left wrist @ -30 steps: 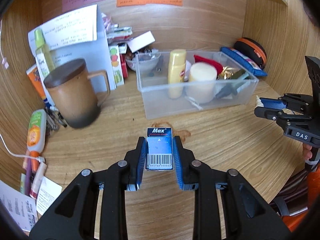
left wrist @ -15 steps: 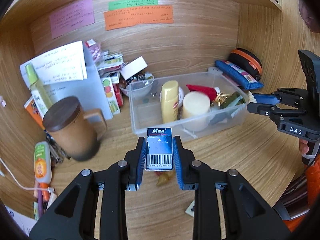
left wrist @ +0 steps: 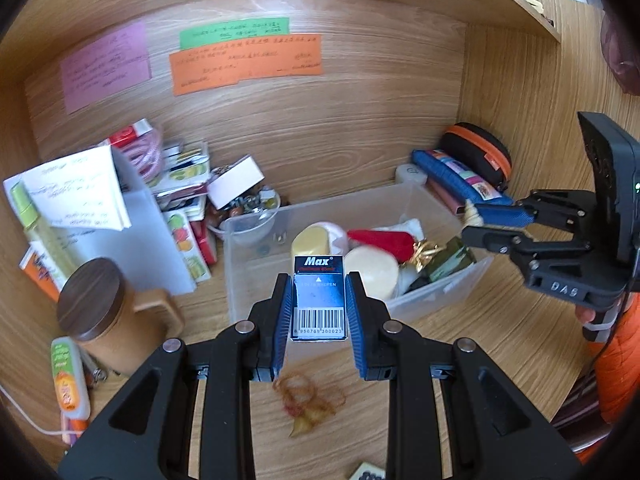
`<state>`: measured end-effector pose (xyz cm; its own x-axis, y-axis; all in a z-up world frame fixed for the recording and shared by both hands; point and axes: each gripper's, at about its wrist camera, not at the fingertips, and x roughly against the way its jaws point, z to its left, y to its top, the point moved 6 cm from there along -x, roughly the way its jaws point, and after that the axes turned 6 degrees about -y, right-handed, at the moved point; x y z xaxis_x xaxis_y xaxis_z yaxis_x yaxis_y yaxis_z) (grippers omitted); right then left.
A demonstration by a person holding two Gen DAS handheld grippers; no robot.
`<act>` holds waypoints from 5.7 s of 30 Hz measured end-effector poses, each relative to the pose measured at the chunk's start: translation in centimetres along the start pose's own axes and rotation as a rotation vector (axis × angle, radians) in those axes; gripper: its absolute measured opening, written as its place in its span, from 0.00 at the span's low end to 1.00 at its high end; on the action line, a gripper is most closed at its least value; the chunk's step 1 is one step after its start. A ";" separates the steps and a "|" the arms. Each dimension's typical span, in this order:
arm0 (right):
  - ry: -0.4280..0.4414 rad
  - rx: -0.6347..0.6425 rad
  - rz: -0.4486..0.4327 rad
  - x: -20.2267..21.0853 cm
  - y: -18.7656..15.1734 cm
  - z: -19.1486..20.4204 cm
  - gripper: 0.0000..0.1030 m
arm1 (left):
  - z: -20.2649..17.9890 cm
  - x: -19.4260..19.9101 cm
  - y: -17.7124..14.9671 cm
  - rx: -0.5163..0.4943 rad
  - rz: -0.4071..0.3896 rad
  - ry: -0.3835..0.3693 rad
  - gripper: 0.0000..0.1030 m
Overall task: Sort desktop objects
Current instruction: 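Carry the blue box into the bin and open the left tool while right drops the seashell in, then withdraw both tools toward the mahjong tile and gourd pendant, then grasp the mahjong tile with the right tool while the left tool grasps the gourd pendant, then carry the gourd pendant into the bin and open the left tool while right drops the tile in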
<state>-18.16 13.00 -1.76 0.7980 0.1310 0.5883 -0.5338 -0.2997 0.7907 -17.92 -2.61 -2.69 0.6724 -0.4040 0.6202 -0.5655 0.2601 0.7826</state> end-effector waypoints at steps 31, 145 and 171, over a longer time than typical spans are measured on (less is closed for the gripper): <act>0.062 0.032 0.116 -5.6 -1.1 1.9 0.24 | 2.9 -5.1 -2.5 0.052 0.140 -0.045 0.25; 0.178 -0.016 0.110 -1.2 -6.5 9.0 0.22 | 1.8 -4.5 -12.4 0.121 0.243 0.079 0.25; 0.119 -0.005 0.043 1.4 -4.9 8.1 0.22 | -1.0 1.1 -8.6 0.080 0.086 0.049 0.19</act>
<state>-12.18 6.96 -6.19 0.7355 0.2296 0.6375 -0.5684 -0.3029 0.7649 -11.83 -4.47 -8.68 0.6412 -0.3396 0.6882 -0.6571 0.2203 0.7209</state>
